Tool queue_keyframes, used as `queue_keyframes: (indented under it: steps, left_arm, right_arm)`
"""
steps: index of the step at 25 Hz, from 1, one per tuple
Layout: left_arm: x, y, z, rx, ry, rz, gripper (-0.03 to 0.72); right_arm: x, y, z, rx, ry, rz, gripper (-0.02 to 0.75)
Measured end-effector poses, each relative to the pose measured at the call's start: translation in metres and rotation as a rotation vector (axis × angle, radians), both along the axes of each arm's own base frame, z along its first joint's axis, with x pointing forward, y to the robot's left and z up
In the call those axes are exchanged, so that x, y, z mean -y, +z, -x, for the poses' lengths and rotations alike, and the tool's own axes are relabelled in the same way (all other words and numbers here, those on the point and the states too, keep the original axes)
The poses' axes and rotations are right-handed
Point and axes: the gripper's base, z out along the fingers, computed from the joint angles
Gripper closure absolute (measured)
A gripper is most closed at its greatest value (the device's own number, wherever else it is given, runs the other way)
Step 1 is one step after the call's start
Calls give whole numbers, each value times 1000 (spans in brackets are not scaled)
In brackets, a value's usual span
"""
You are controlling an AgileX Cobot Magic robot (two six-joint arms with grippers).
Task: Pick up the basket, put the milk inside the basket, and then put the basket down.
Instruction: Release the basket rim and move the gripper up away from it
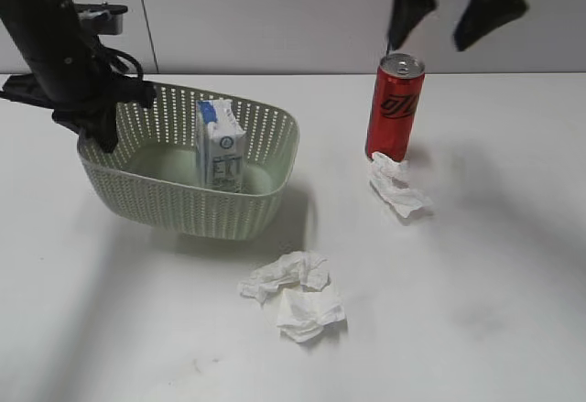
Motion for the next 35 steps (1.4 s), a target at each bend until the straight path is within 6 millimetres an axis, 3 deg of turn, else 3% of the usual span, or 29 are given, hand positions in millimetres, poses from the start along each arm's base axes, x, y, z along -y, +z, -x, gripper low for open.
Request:
queue_keyframes:
  steps: [4,8,14,21,24,30,35]
  left_arm:
    - [-12,0,-3,-13,50,32,688]
    - [-18,1,-6,-9,75,44,688]
    - [-15,2,-9,20,95,82,688]
    - [-14,2,-9,20,102,99,688]
    - [-14,2,-9,17,105,105,688]
    - [-13,2,-9,14,110,117,688]
    - [-12,3,-9,13,112,122,688]
  right_arm:
    - [65,6,13,7,-88,82,118]
    - [96,7,48,-19,-126,139,125]
    - [107,3,135,-21,-107,156,139]
    - [118,-11,241,218,-114,125,144]
    - [122,-22,278,323,-121,109,144]
    - [127,-35,331,515,-135,72,144]
    - [130,-30,364,707,-147,36,144]
